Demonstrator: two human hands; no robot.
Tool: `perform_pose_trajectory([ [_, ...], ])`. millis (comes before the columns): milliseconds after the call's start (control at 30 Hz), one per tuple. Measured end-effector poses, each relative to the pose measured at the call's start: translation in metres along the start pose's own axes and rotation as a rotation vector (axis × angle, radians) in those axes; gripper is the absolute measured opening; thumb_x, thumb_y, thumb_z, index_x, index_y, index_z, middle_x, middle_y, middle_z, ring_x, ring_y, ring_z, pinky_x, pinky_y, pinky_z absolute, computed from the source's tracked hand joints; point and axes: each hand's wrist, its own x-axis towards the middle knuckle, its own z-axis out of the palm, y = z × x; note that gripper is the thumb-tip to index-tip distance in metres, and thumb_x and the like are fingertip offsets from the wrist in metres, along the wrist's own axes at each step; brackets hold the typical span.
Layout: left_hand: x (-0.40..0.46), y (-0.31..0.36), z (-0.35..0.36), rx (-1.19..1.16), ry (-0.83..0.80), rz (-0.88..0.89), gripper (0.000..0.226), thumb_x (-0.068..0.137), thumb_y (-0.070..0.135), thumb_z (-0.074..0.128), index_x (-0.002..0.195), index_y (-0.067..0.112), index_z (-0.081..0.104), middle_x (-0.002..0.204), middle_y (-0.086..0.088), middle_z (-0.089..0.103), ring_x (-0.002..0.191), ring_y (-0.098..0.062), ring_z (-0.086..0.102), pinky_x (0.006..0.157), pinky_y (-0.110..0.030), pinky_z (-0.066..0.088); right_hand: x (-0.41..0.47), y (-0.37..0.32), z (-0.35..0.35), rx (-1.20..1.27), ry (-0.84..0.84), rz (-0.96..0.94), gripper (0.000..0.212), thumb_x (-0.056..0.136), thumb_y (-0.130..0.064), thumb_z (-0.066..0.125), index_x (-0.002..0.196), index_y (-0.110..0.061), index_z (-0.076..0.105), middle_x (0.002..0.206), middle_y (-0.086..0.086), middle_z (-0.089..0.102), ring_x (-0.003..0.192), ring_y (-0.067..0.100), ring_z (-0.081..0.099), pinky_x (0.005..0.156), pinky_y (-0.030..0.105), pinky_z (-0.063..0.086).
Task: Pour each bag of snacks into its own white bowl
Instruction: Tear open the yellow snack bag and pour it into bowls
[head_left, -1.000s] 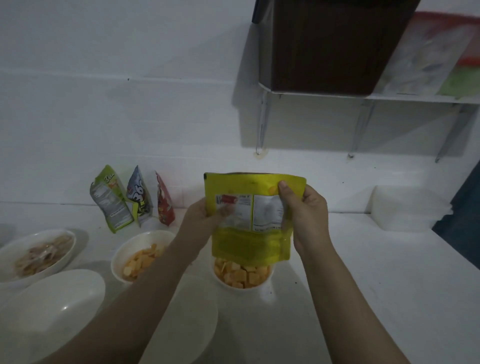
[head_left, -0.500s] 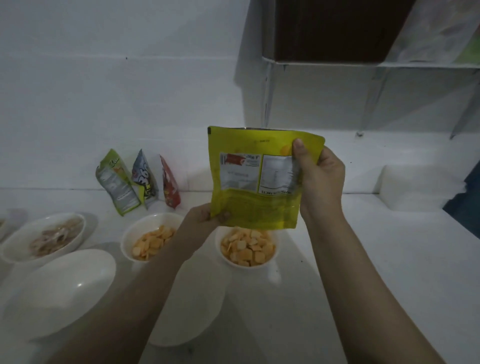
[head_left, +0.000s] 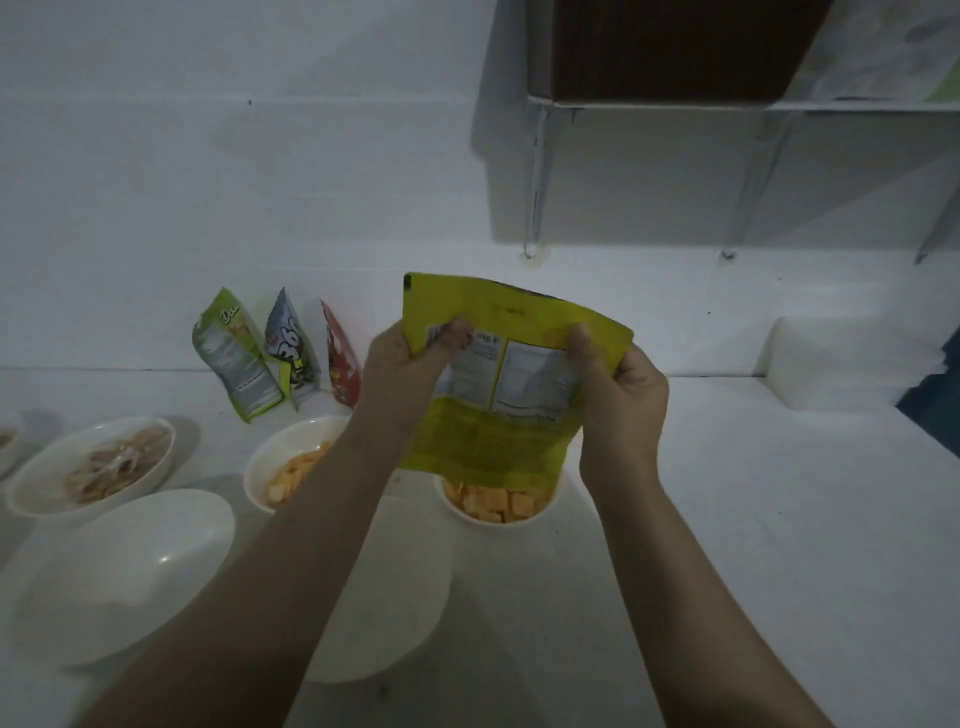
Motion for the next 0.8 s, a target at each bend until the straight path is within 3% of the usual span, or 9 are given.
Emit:
perform_pose_trajectory([
  [100, 0.005, 0.001, 0.001, -0.095, 0.063, 0.005, 0.013, 0.094, 0.016, 0.059, 0.100, 0.018, 0.071, 0.103, -0.001, 0.074, 0.102, -0.019, 0.070, 0.079, -0.026, 0.056, -0.007, 0.007, -0.006, -0.155, -0.179, 0.040, 0.018, 0.078, -0.044, 0.073, 0.089, -0.030, 0.070, 0.084, -0.013, 0.076, 0.081, 0.004, 0.073, 0.066, 0.022, 0.059],
  [233, 0.008, 0.000, 0.007, -0.124, 0.038, -0.020, 0.015, 0.093, 0.019, 0.061, 0.102, 0.015, 0.072, 0.106, -0.008, 0.074, 0.101, -0.029, 0.070, 0.081, -0.043, 0.057, -0.009, 0.020, -0.010, -0.199, -0.200, 0.178, 0.012, 0.078, -0.035, 0.081, 0.086, -0.035, 0.073, 0.086, -0.017, 0.077, 0.083, 0.003, 0.073, 0.074, 0.025, 0.061],
  [367, 0.011, 0.006, 0.006, -0.311, 0.097, -0.057, 0.022, 0.094, 0.014, 0.057, 0.089, 0.021, 0.078, 0.095, -0.003, 0.077, 0.091, -0.023, 0.073, 0.073, -0.037, 0.058, -0.001, 0.025, -0.017, -0.352, -0.326, 0.224, 0.014, 0.078, -0.037, 0.080, 0.087, -0.039, 0.070, 0.089, -0.018, 0.073, 0.086, 0.006, 0.070, 0.077, 0.029, 0.059],
  [467, 0.015, 0.006, 0.002, -0.319, 0.103, -0.059, 0.014, 0.084, 0.021, 0.066, 0.095, 0.018, 0.075, 0.099, -0.006, 0.076, 0.095, -0.029, 0.071, 0.078, -0.043, 0.057, -0.004, 0.039, -0.021, -0.442, -0.373, 0.321, 0.020, 0.080, -0.038, 0.080, 0.097, -0.039, 0.069, 0.098, -0.012, 0.072, 0.094, 0.012, 0.068, 0.082, 0.034, 0.059],
  [533, 0.015, 0.003, -0.002, -0.326, 0.114, -0.081, 0.015, 0.081, 0.024, 0.068, 0.093, 0.020, 0.076, 0.102, -0.006, 0.076, 0.099, -0.031, 0.071, 0.083, -0.047, 0.057, -0.003, 0.043, -0.023, -0.423, -0.370, 0.333, 0.023, 0.081, -0.034, 0.079, 0.102, -0.035, 0.070, 0.103, -0.007, 0.074, 0.096, 0.015, 0.070, 0.082, 0.033, 0.060],
  [633, 0.017, 0.000, -0.013, -0.371, 0.155, -0.084, 0.013, 0.087, 0.021, 0.065, 0.083, 0.022, 0.077, 0.098, -0.003, 0.074, 0.103, -0.030, 0.067, 0.096, -0.058, 0.050, 0.004, 0.044, -0.027, -0.351, -0.333, 0.319, 0.016, 0.081, -0.024, 0.080, 0.096, -0.024, 0.075, 0.093, -0.002, 0.078, 0.088, 0.017, 0.073, 0.075, 0.026, 0.060],
  [733, 0.022, -0.008, -0.032, -0.444, 0.225, -0.099, 0.012, 0.090, 0.021, 0.066, 0.084, 0.021, 0.077, 0.102, -0.008, 0.070, 0.119, -0.041, 0.057, 0.103, -0.064, 0.040, 0.003, 0.049, -0.027, -0.255, -0.289, 0.340, 0.018, 0.081, -0.023, 0.080, 0.098, -0.016, 0.077, 0.095, 0.009, 0.078, 0.090, 0.024, 0.073, 0.084, 0.039, 0.060],
  [800, 0.020, -0.012, -0.041, -0.467, 0.260, -0.115, 0.009, 0.091, 0.023, 0.066, 0.093, 0.020, 0.075, 0.110, -0.012, 0.067, 0.124, -0.043, 0.054, 0.102, -0.064, 0.042, -0.004, 0.056, -0.023, -0.171, -0.255, 0.396, 0.021, 0.083, -0.028, 0.078, 0.098, -0.015, 0.076, 0.096, 0.014, 0.077, 0.086, 0.025, 0.071, 0.082, 0.046, 0.058],
])
